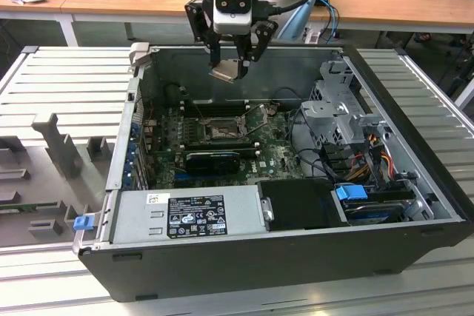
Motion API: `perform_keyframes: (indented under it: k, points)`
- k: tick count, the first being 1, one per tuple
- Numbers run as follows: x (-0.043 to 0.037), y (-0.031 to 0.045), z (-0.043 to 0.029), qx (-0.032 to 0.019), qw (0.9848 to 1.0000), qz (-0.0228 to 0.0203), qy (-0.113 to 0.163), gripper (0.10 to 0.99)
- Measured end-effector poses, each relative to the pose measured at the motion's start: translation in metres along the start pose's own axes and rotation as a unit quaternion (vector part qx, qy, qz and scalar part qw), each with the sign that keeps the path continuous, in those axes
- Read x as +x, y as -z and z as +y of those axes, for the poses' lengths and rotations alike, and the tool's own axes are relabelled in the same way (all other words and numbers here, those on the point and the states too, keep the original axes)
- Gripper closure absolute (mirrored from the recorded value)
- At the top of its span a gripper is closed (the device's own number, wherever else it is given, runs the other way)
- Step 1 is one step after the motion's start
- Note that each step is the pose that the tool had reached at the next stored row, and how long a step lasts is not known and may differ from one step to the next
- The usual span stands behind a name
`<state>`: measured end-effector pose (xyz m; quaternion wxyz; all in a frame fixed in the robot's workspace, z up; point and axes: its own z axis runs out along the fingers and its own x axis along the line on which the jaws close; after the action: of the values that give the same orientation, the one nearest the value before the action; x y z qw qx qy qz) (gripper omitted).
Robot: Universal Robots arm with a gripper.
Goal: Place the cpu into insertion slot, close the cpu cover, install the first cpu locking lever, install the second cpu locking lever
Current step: 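Place the cpu into insertion slot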
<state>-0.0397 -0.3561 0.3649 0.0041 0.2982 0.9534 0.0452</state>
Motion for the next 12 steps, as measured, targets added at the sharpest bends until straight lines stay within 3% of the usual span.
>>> perform_keyframes:
  k: [5,12]
  points:
    - [0.0000,0.0000,0.0000,-0.0004,0.9998,-0.0017,-0.018,0.557]
    - [0.0000,-0.0003,0.0000,-0.0011,0.9984,-0.0050,-0.056,0.557]
